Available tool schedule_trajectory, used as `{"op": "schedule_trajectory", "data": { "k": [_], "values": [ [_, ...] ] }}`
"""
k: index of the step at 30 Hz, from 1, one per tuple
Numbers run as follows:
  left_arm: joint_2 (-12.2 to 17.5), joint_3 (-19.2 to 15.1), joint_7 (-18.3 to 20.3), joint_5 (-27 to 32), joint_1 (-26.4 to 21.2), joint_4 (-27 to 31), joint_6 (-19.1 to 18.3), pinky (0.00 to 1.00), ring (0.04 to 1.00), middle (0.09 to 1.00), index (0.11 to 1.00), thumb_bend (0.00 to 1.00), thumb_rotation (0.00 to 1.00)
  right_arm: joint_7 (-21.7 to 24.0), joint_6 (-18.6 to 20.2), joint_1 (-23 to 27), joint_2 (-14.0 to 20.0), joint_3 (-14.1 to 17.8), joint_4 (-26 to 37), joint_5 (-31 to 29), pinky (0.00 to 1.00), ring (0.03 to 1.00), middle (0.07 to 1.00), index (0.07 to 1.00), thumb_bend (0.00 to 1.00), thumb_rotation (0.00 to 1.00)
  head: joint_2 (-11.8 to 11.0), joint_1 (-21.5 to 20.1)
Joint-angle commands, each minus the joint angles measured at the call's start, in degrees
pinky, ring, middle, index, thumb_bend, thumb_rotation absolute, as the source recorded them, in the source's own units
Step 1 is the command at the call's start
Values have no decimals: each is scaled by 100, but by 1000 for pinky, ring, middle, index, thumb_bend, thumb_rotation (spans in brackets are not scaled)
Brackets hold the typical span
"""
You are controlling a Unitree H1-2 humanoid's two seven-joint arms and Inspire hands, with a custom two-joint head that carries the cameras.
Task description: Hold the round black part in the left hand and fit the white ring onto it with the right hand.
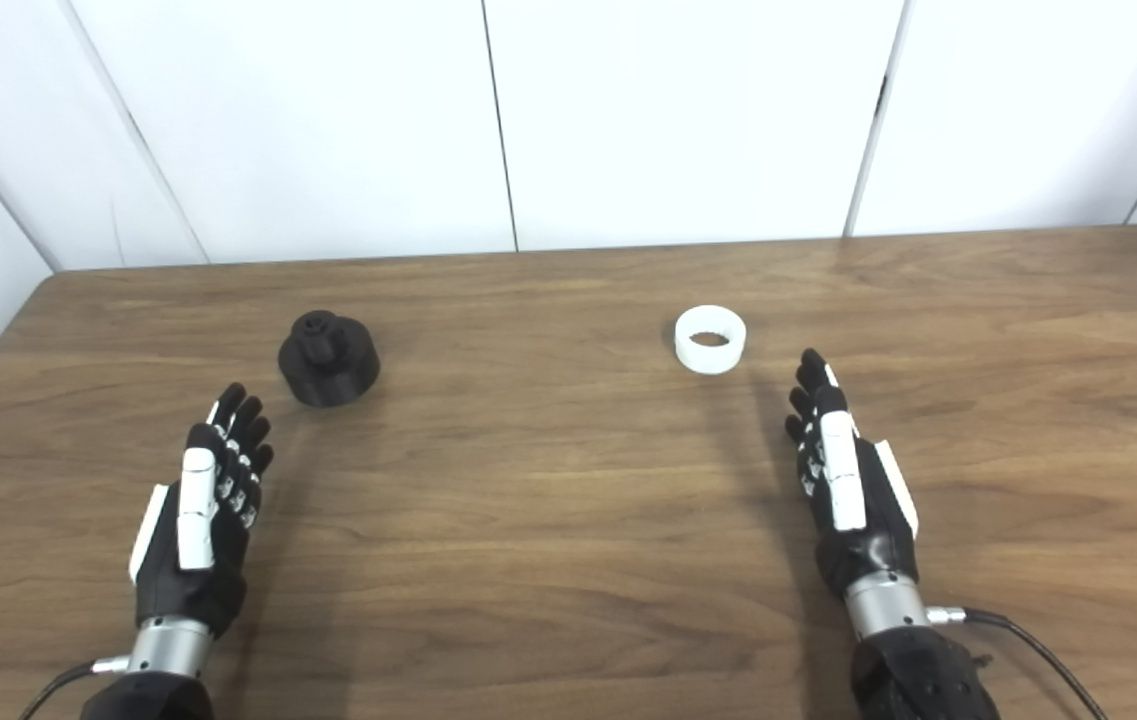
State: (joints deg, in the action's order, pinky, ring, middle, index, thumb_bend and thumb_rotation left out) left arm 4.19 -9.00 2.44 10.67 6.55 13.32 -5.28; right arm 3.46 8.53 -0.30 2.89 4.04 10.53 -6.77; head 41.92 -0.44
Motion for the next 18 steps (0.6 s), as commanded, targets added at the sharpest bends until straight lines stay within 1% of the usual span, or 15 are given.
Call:
{"op": "schedule_trajectory", "data": {
  "k": [1, 6, 8, 10, 13, 14, 16, 18],
  "values": [
    [58, -4, 13, -4, -136, 54, 182, 1000, 1000, 1000, 1000, 537, 973, -7, -205, 197, -28, 2, 183, -59, 1000, 1000, 1000, 984, 516, 1000, 7, -2],
    [78, -14, 27, 11, -139, 83, 194, 1000, 1000, 1000, 1000, 528, 935, 11, -212, 235, -10, -11, 146, -54, 1000, 1000, 1000, 984, 523, 1000, 2, 10],
    [79, -15, 28, 12, -139, 83, 193, 1000, 1000, 1000, 1000, 528, 932, 11, -212, 236, -10, -11, 146, -53, 1000, 1000, 1000, 983, 524, 1000, 2, 10],
    [123, -3, 73, -19, -127, 64, 280, 1000, 1000, 1000, 1000, 504, 947, 25, -216, 239, 1, -21, 142, -51, 1000, 1000, 1000, 983, 518, 1000, -3, 26],
    [127, -5, 81, -35, -113, 86, 272, 1000, 1000, 1000, 1000, 490, 945, 38, -191, 247, 21, -26, 149, -58, 1000, 1000, 1000, 983, 515, 1000, -8, 27],
    [124, -5, 84, -36, -113, 79, 287, 1000, 1000, 1000, 1000, 488, 930, 39, -198, 252, 27, -25, 139, -61, 1000, 1000, 1000, 983, 512, 1000, -8, 29],
    [135, 11, 69, -101, -122, 60, 303, 1000, 1000, 1000, 1000, 502, 848, 38, -187, 259, 39, -26, 135, -57, 1000, 1000, 1000, 982, 516, 1000, -13, 32],
    [136, 16, -2, -221, -151, 40, 292, 1000, 1000, 1000, 1000, 538, 733, 50, -205, 268, 51, -30, 126, -62, 1000, 1000, 1000, 979, 517, 1000, -13, 32]
  ]
}}
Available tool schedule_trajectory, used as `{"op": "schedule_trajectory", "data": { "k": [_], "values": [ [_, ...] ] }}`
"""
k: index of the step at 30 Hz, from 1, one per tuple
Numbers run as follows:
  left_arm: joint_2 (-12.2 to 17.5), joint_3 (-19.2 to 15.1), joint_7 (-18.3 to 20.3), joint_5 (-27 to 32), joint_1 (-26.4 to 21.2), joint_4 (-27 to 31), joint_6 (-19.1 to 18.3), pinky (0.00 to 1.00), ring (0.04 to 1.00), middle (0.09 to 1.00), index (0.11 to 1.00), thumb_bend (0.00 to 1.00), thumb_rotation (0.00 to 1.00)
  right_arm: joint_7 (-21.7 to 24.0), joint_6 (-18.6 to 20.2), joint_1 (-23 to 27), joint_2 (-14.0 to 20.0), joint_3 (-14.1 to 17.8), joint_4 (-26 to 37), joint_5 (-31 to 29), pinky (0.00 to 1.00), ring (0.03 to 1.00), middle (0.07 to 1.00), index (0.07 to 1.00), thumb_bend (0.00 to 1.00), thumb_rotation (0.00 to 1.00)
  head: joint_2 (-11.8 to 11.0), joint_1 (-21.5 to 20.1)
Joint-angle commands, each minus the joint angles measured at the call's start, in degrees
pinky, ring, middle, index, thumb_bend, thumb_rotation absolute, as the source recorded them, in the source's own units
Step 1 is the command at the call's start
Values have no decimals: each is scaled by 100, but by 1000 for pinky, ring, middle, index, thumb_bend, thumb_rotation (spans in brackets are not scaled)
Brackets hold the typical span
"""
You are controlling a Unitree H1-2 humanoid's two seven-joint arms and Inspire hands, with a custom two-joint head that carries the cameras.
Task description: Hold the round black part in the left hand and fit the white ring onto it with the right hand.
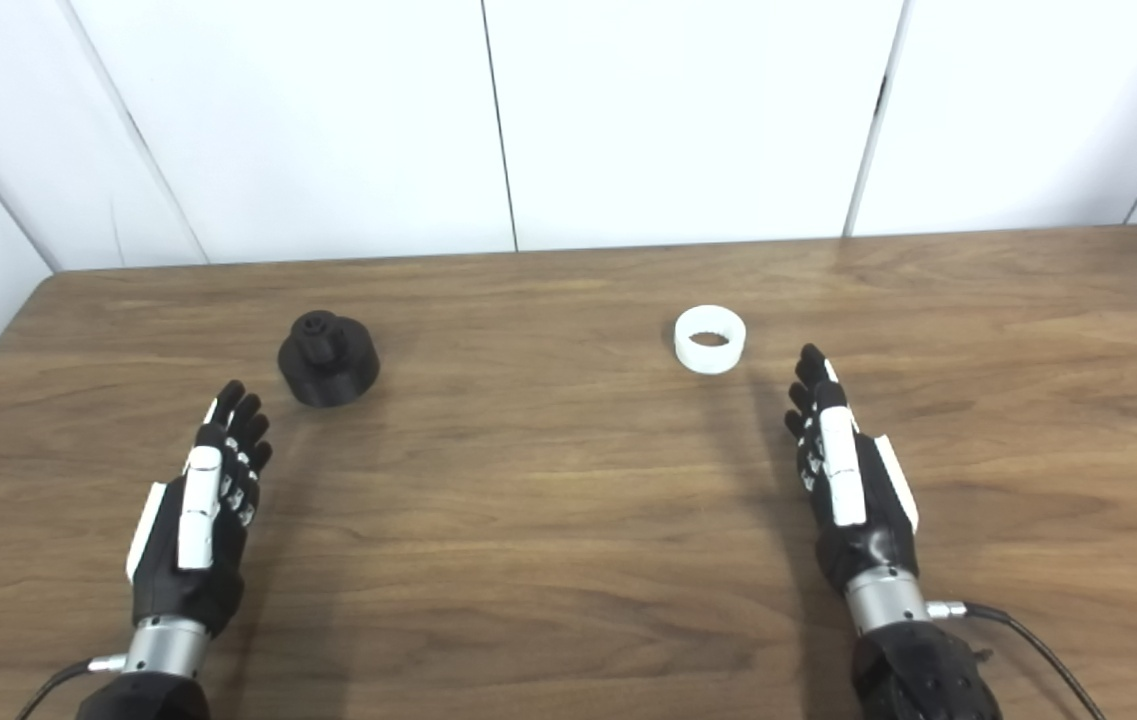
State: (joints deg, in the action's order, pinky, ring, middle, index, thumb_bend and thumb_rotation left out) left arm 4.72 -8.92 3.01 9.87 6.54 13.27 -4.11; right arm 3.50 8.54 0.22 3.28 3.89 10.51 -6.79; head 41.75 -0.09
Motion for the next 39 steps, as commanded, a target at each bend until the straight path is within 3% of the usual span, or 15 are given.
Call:
{"op": "schedule_trajectory", "data": {
  "k": [1, 5, 6, 11, 13, 20, 23, 31, 39],
  "values": [
    [99, 12, -111, -272, -167, 39, 156, 1000, 1000, 1000, 1000, 550, 697, 48, -205, 219, 15, -16, 128, -60, 1000, 1000, 1000, 978, 517, 1000, 4, -3],
    [256, 10, -326, -892, -308, 11, 40, 1000, 1000, 1000, 996, 634, 452, 68, -206, 245, 55, -34, 109, -39, 1000, 1000, 1000, 978, 527, 1000, -15, 35],
    [340, 22, -356, -1074, -363, 13, -28, 996, 999, 998, 984, 694, 384, 69, -206, 248, 59, -38, 110, -38, 1000, 1000, 1000, 978, 531, 1000, -19, 38],
    [921, 95, -315, -1906, -695, -27, -379, 921, 979, 989, 966, 873, 314, 49, -173, 252, 64, -47, 121, -25, 1000, 1000, 1000, 968, 540, 1000, -37, 53],
    [1096, 115, -242, -2045, -827, 35, -636, 955, 991, 990, 957, 914, 264, 54, -166, 249, 75, -54, 121, -14, 1000, 1000, 1000, 967, 538, 1000, -39, 62],
    [1847, 398, 146, -2611, -1355, -139, -1185, 936, 970, 969, 942, 971, 214, 79, -217, 233, 93, -92, 108, -8, 1000, 1000, 1000, 965, 536, 1000, -52, 92],
    [2010, 476, 278, -2680, -1553, -336, -1316, 917, 963, 964, 933, 988, 196, 70, -243, 222, 104, -112, 100, 18, 1000, 1000, 1000, 965, 542, 1000, -57, 84],
    [2301, 689, 535, -2712, -2028, -1075, -1237, 901, 959, 965, 915, 962, 146, 27, -245, 210, 76, -100, 84, 27, 1000, 1000, 1000, 963, 543, 1000, -98, 117],
    [2392, 897, 593, -2749, -2492, -1930, -1139, 900, 957, 958, 894, 942, 125, 26, -305, 181, 66, -116, 73, 75, 1000, 1000, 1000, 966, 552, 1000, -129, 102]
  ]
}}
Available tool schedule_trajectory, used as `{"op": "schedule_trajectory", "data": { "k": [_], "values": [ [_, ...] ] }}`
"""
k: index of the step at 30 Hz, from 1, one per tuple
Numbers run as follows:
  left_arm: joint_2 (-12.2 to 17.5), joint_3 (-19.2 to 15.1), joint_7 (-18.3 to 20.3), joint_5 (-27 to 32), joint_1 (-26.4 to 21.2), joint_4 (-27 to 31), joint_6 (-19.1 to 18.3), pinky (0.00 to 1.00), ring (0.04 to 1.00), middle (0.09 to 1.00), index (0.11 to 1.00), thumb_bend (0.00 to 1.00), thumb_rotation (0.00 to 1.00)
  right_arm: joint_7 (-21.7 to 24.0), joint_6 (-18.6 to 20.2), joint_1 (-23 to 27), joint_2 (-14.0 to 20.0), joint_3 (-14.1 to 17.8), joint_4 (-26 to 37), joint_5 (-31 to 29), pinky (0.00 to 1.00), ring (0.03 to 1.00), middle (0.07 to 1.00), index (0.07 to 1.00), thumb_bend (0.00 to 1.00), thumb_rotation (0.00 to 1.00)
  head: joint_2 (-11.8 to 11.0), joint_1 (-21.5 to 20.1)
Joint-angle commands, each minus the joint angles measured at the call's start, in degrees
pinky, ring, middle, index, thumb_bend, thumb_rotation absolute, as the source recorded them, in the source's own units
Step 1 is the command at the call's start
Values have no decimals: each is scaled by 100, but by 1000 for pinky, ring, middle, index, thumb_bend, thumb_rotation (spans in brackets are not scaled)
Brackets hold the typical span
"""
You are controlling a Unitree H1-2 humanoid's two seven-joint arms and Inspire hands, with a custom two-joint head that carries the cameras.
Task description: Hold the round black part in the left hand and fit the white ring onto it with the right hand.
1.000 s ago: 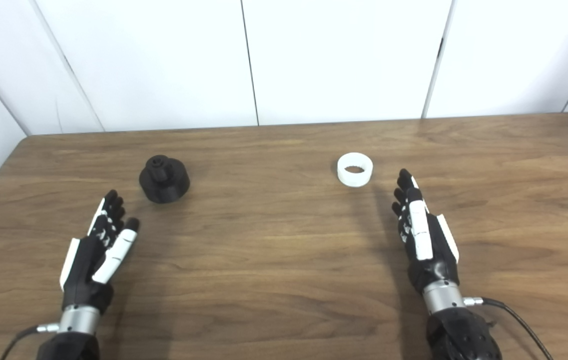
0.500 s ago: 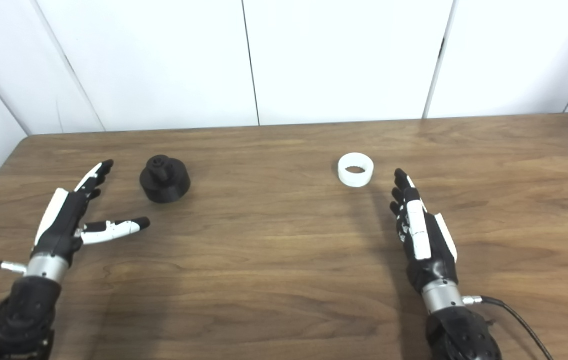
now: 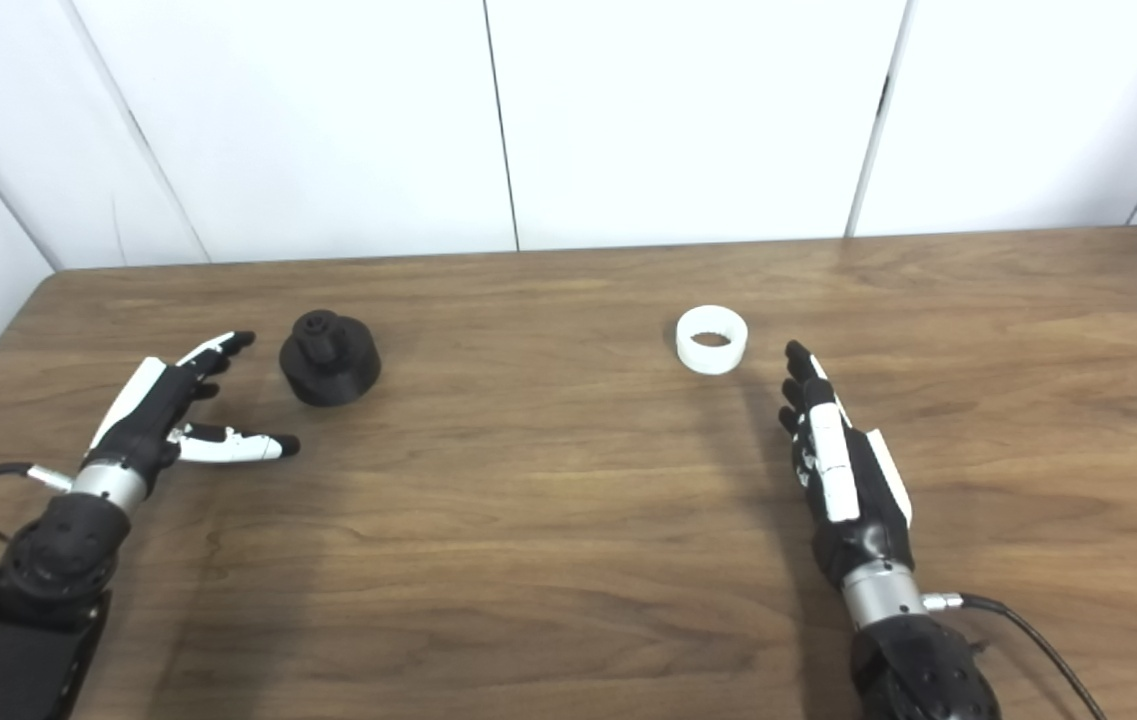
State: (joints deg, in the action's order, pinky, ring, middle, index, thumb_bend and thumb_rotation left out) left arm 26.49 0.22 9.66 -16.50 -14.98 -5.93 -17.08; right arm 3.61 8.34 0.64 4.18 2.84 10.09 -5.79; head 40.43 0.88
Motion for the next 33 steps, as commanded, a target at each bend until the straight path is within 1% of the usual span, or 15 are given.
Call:
{"op": "schedule_trajectory", "data": {
  "k": [1, 4, 6, 9, 11, 14, 16, 20, 23, 25, 27, 33],
  "values": [
    [216, 1, -81, -114, -391, -128, 176, 896, 957, 958, 892, 942, 127, 8, -287, 131, -29, -5, 118, -24, 1000, 1000, 1000, 966, 553, 1000, -11, -2],
    [254, 88, -78, -203, -523, -397, 206, 872, 950, 957, 889, 935, 134, -12, -281, 103, -38, 6, 133, -11, 1000, 1000, 1000, 966, 555, 1000, -30, -2],
    [277, 129, -63, -249, -608, -547, 247, 877, 949, 955, 885, 932, 138, -10, -307, 91, -29, 4, 124, 6, 1000, 1000, 1000, 968, 558, 1000, -40, 0],
    [336, 218, -86, -328, -773, -821, 410, 877, 940, 944, 880, 938, 152, -11, -320, 75, -18, 18, 110, 9, 1000, 1000, 1000, 967, 557, 1000, -59, 15],
    [352, 248, -67, -336, -907, -974, 380, 891, 946, 946, 885, 946, 180, -23, -335, 59, -35, 29, 104, 2, 1000, 1000, 1000, 963, 550, 1000, -72, 18],
    [369, 309, -55, -412, -1035, -1016, 252, 898, 951, 951, 891, 946, 203, -20, -368, 43, -44, 34, 84, -13, 1000, 1000, 1000, 962, 547, 1000, -81, 23],
    [378, 357, -61, -472, -1107, -1055, 273, 891, 946, 948, 892, 941, 210, -32, -357, 32, -58, 36, 92, -7, 1000, 1000, 998, 960, 546, 1000, -84, 28],
    [390, 501, -45, -553, -1251, -1168, 472, 886, 938, 941, 890, 931, 213, -29, -350, 8, -56, 37, 98, -2, 1000, 1000, 1000, 961, 545, 1000, -89, 39],
    [374, 606, -68, -604, -1362, -1277, 502, 880, 929, 929, 887, 954, 220, -3, -378, -7, -49, 34, 88, -24, 1000, 1000, 1000, 968, 537, 1000, -101, 33],
    [357, 671, -55, -624, -1438, -1376, 596, 869, 923, 924, 888, 962, 231, -19, -364, -23, -56, 37, 98, -11, 1000, 1000, 999, 968, 542, 1000, -104, 24],
    [318, 683, -43, -608, -1491, -1443, 653, 866, 921, 923, 889, 973, 238, -25, -356, -35, -58, 37, 108, -6, 1000, 1000, 999, 968, 541, 1000, -102, 19],
    [215, 779, -46, -591, -1639, -1597, 742, 872, 927, 932, 886, 965, 226, -22, -371, -81, -62, 42, 136, -23, 1000, 1000, 1000, 976, 556, 1000, -92, 8]
  ]
}}
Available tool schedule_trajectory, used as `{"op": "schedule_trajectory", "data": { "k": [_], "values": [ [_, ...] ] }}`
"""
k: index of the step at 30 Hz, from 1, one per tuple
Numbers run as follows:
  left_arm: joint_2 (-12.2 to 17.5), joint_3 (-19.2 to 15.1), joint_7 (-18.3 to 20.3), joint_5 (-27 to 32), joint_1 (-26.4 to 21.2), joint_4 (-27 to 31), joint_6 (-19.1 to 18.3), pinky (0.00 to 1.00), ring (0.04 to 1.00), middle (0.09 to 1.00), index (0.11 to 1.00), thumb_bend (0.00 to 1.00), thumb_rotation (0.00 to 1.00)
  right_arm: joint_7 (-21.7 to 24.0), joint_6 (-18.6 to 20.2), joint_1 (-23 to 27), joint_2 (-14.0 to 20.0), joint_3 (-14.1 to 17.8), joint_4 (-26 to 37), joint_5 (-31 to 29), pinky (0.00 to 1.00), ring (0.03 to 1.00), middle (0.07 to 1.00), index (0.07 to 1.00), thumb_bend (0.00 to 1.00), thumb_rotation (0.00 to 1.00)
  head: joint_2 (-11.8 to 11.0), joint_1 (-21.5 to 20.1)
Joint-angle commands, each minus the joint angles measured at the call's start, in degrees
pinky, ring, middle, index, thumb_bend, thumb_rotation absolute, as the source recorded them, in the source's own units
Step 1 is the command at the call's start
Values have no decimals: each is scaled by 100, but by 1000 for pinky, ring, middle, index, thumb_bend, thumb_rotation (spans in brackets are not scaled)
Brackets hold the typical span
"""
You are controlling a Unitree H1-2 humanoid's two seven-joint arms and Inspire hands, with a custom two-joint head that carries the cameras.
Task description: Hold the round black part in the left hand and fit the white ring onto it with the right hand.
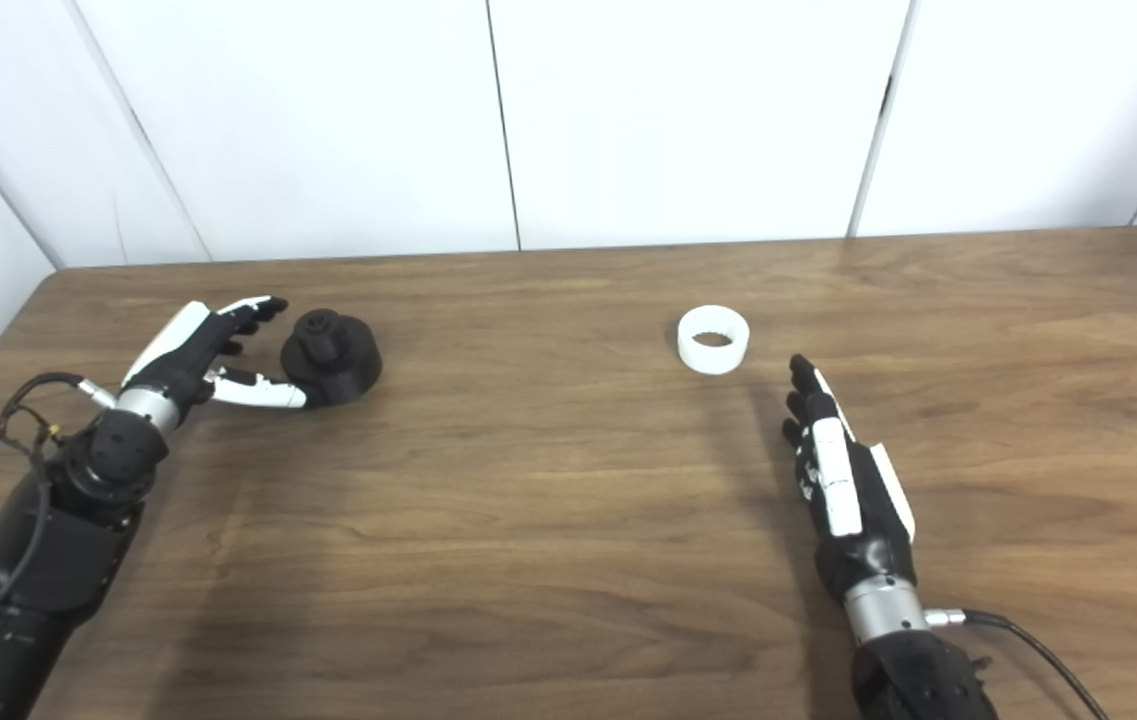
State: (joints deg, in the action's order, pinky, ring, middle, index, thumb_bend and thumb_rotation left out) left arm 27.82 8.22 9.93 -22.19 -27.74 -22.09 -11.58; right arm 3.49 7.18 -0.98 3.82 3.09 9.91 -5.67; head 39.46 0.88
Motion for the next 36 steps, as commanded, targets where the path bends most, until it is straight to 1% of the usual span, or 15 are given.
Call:
{"op": "schedule_trajectory", "data": {
  "k": [1, 7, 10, 19, 21, 23, 27, 30, 36],
  "values": [
    [75, 2, -74, -33, -377, -6, 227, 873, 929, 936, 887, 963, 227, -14, -258, 76, -35, 16, 152, -35, 1000, 1000, 1000, 977, 559, 1000, 11, 12],
    [101, 160, -65, -193, -404, -38, 256, 895, 955, 950, 890, 967, 252, -55, -258, 70, -92, -1, 142, -1, 1000, 1000, 994, 973, 567, 1000, 8, 13],
    [122, 229, -34, -281, -396, 25, 224, 925, 980, 949, 886, 963, 251, -55, -274, 62, -109, -3, 137, -11, 1000, 1000, 995, 976, 571, 1000, 12, 15],
    [121, 358, 60, -496, -410, 109, 144, 926, 999, 955, 821, 964, 270, -119, -290, 34, -134, 29, 153, -10, 1000, 1000, 992, 986, 583, 1000, 33, 7],
    [100, 346, 123, -495, -404, 157, 66, 939, 1000, 960, 795, 956, 266, -122, -284, 27, -123, 37, 163, -19, 1000, 1000, 992, 987, 590, 1000, 48, 3],
    [85, 331, 124, -482, -397, 164, 78, 944, 1000, 957, 757, 951, 254, -103, -299, 22, -109, 42, 167, -51, 1000, 1000, 994, 991, 592, 1000, 55, 5],
    [48, 292, 47, -469, -372, 142, 205, 946, 1000, 947, 671, 934, 222, -81, -316, 18, -99, 61, 165, -115, 1000, 1000, 996, 997, 596, 1000, 66, 17],
    [32, 282, -15, -488, -356, 137, 272, 946, 1000, 938, 623, 918, 201, -73, -315, 9, -92, 68, 166, -147, 1000, 1000, 997, 1000, 604, 1000, 72, 27],
    [-15, 248, -117, -478, -330, 181, 278, 951, 1000, 923, 588, 884, 170, -57, -272, 6, -79, 57, 167, -167, 1000, 1000, 990, 1000, 595, 1000, 81, 26]
  ]
}}
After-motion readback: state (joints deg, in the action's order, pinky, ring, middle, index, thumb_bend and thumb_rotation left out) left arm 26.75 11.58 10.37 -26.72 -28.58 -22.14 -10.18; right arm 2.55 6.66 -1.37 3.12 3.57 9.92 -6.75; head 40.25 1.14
